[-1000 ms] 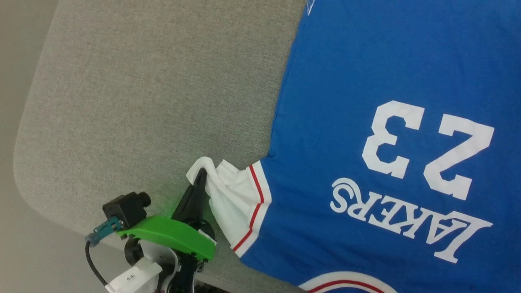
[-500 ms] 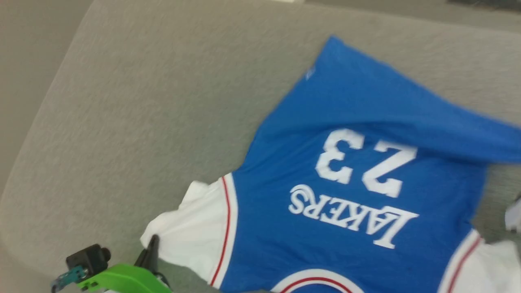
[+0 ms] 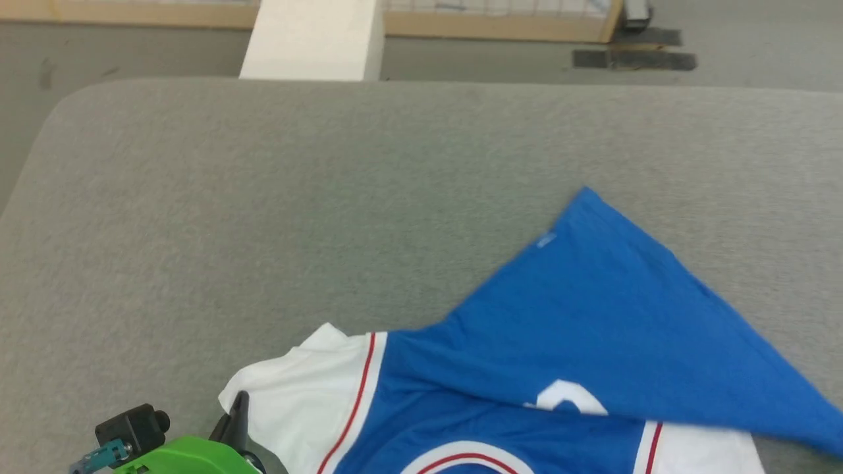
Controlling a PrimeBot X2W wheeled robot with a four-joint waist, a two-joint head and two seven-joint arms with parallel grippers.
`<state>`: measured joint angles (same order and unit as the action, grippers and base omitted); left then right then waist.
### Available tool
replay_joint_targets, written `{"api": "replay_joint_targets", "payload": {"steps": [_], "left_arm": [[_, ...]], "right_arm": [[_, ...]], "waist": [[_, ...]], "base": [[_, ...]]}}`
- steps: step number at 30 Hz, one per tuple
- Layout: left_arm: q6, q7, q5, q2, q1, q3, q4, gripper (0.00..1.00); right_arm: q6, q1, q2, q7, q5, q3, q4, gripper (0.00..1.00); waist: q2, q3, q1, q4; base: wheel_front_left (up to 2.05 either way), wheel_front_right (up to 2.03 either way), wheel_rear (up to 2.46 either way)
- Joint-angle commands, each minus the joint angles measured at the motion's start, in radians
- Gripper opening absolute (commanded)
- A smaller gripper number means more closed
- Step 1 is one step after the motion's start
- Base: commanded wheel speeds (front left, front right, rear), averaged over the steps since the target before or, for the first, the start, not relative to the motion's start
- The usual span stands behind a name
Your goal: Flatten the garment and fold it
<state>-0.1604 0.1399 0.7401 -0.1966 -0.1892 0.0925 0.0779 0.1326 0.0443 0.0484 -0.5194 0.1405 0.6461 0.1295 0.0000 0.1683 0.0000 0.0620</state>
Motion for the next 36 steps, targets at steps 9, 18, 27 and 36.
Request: {"api": "replay_joint_targets", "payload": {"steps": [9,18,27,36], "left_arm": [[-0.012,0.014,0.005,-0.012,-0.013,0.01,0.01,0.0],[-0.014,0.023,0.008,-0.015,-0.001,0.019,0.02,0.0],[-0.008,0.023,0.003,-0.005,0.056,0.039,0.025,0.0],[0.008,0.007,0.007,0.021,0.114,0.063,-0.001,0.0]], "right_arm": [[-0.002,0.007,0.002,-0.1,0.033,-0.035,0.018,1.0],[-0.002,-0.129,0.017,0.27,0.005,-0.205,-0.113,1.0],[-0.002,-0.379,0.15,0.401,0.002,-0.517,0.032,1.0],[-0.002,-0.617,0.247,0.188,0.063,-0.709,0.28,1.0]], "waist": [[0.0,-0.027,0.0,-0.019],[0.0,-0.004,0.0,0.014],[0.0,0.075,0.0,0.059],[0.0,0.163,0.0,0.123]], "base": [[0.0,0.0,0.0],[0.0,0.0,0.0],[0.0,0.0,0.0],[0.0,0.0,0.0]]}}
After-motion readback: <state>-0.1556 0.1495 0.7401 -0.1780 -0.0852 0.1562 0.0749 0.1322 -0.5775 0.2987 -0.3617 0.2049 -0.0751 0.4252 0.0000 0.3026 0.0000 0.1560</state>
